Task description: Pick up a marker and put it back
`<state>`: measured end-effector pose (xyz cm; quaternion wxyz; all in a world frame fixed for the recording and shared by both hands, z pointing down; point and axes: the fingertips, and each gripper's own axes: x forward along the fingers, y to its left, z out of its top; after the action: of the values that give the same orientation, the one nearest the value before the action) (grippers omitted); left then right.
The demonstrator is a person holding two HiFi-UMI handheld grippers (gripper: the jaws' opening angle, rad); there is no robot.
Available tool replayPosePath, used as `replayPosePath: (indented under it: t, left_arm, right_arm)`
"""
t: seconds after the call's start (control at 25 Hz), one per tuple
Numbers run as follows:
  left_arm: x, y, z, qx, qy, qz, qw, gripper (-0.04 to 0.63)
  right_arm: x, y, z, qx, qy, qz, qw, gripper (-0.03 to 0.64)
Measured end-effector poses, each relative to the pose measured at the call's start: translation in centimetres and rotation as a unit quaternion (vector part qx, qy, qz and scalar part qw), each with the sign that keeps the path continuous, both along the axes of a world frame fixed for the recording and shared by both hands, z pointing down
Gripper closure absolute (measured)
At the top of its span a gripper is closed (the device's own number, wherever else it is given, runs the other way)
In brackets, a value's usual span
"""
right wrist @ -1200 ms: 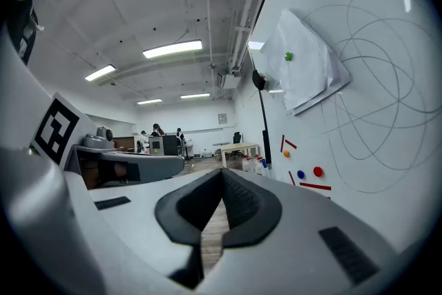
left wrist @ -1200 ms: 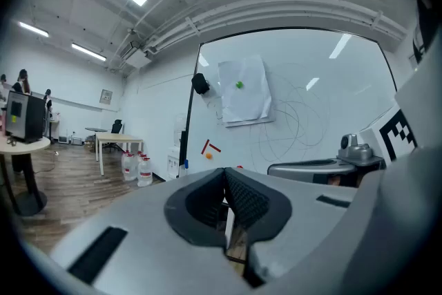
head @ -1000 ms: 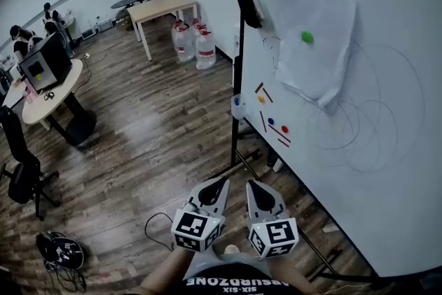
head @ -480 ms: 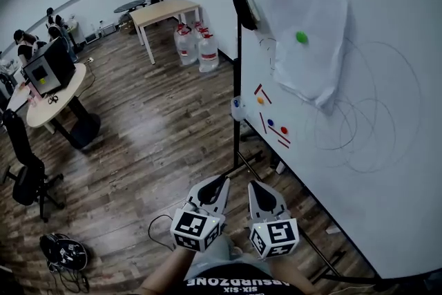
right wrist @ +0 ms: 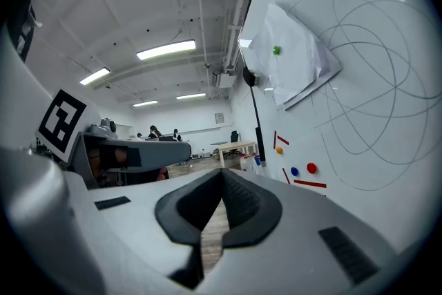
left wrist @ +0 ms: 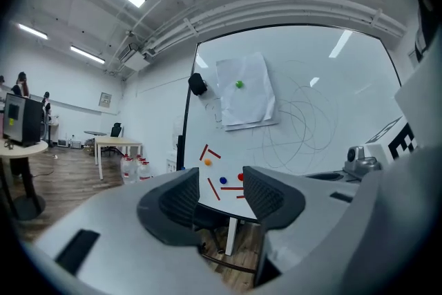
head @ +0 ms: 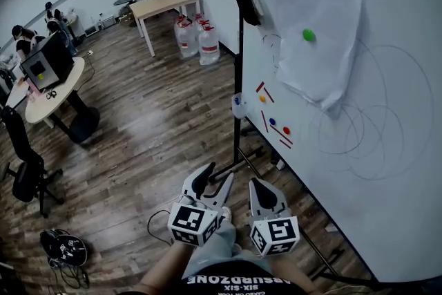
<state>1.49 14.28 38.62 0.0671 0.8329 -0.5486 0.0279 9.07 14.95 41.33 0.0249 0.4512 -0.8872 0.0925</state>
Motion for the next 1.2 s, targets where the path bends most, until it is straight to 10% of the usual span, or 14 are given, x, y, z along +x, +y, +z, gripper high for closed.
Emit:
replayPosePath:
  t: [1.2]
  left_arm:
    - [-3.5,-18.1,2.6,-0.035,-0.013,-0.014,0.9992,0.397]
  right_arm:
    - [-3.2,-16.2,1.2,-0.020,0.023,0.003,1.000,0.618]
